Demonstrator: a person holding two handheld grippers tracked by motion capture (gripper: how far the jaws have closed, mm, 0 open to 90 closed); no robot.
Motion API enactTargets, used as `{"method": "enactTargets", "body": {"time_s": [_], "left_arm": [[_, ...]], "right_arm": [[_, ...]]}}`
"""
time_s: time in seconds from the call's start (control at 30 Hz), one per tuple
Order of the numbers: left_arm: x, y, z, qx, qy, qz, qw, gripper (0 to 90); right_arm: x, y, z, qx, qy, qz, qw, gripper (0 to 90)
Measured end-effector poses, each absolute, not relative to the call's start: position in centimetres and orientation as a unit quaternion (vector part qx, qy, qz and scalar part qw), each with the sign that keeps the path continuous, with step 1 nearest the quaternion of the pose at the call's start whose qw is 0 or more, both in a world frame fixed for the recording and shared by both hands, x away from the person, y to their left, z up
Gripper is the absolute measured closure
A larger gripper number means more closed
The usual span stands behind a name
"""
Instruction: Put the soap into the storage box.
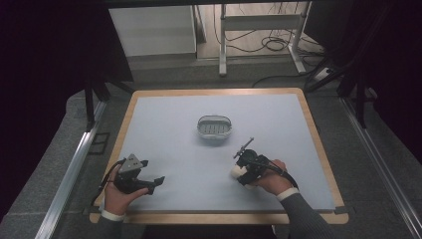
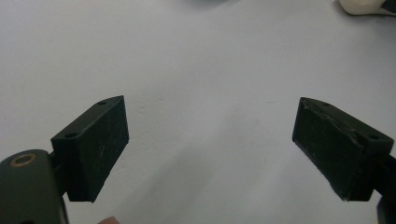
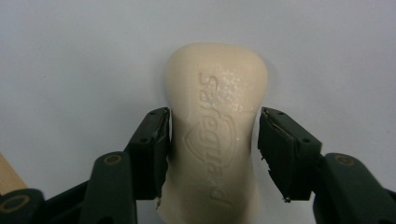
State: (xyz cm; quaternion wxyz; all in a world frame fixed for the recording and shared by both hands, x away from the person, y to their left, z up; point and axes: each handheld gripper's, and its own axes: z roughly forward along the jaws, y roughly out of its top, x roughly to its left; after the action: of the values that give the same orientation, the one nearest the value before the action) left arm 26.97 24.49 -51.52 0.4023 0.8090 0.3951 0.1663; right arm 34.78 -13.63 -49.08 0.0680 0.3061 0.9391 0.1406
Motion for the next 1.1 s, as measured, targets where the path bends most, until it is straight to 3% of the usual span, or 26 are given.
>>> {"method": "enactTargets", "body": {"time_s": [0.63,1.1], "left_arm": [[27.0,24.4,-51.6,0.811,0.395,0.166,0.399,11.3],[27.0,24.4,-51.6,0.812,0.394,0.165,0.398,11.3]], "right_arm": [[35.1,-13.6,-48.9,0.298,0.944,0.131,0.062,49.6],[35.9,-14.9,-46.3,0.291,0.938,0.159,0.096,49.7]]}}
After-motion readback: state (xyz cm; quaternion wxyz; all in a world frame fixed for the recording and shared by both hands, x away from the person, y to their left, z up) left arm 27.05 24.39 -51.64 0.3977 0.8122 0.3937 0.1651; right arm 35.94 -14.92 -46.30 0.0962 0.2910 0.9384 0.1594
